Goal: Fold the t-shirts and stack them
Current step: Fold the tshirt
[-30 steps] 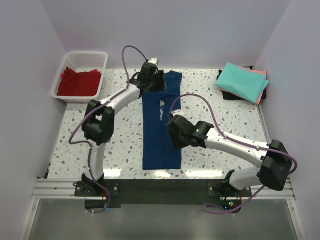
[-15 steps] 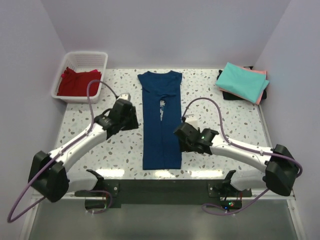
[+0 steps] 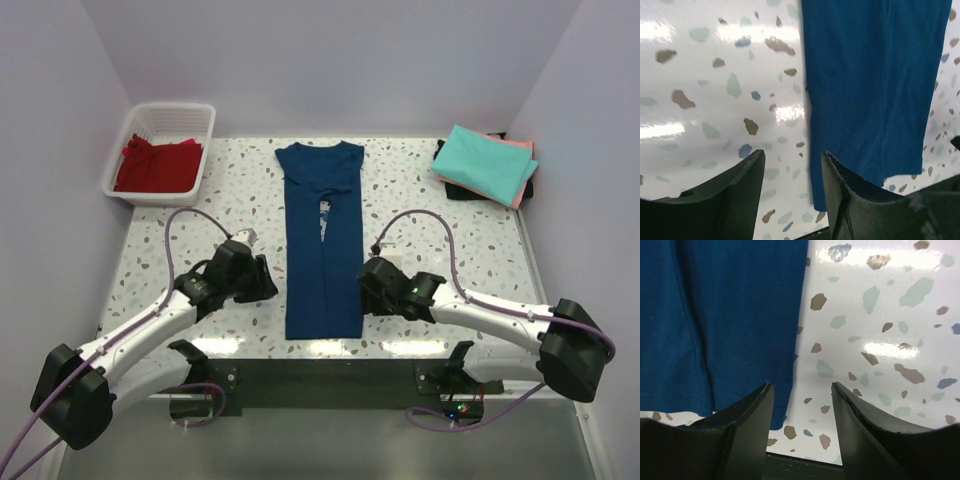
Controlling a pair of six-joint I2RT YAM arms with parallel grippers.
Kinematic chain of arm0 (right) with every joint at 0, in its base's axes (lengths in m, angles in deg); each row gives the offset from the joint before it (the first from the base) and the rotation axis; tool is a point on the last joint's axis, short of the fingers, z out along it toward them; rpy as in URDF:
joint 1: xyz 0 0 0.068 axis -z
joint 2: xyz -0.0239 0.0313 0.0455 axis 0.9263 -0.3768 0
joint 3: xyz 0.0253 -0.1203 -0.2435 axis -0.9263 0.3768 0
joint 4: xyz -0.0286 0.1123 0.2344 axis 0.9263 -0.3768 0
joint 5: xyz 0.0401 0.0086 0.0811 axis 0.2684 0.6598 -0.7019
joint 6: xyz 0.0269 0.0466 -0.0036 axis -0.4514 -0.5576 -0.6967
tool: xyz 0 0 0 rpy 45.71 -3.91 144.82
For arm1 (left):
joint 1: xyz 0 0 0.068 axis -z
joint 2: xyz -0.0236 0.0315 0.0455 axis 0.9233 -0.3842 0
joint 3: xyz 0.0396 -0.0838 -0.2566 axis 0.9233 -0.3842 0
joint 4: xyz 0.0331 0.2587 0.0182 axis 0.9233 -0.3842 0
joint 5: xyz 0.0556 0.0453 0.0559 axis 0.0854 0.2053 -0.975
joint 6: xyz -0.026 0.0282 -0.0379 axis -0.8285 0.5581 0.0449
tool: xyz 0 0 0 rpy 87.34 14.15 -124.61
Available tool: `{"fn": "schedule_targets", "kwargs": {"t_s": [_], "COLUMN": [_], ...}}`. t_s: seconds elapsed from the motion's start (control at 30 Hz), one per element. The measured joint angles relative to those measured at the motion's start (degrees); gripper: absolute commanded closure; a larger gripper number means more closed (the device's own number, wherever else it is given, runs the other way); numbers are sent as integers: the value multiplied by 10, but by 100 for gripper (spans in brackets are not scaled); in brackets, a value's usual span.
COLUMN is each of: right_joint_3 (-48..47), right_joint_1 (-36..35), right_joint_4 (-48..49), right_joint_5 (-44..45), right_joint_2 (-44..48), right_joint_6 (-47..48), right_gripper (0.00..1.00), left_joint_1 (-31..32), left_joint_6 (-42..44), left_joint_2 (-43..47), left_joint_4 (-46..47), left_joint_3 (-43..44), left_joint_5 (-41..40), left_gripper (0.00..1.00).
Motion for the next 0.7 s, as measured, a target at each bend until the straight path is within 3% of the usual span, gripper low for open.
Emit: {"fn": "schedule_targets", "kwargs": {"t_s": [0.37,0.7], "right_joint_3": [76,85], "right_joint_1": [-25,-68], "right_joint_4": [55,98], "right_joint_5": [-59,-78], "right_joint_2": [-13,-21], "right_joint_6": [-28,-50], "right_gripper": [46,46], "left_joint_1": [50,109], "left_joint_6": [-46,-83], "left_joint_2": [12,-45], "left_joint_4": [96,122], "left_joint_3": [-77,-82], "left_joint_5": [96,92], "left_gripper": [47,49]}}
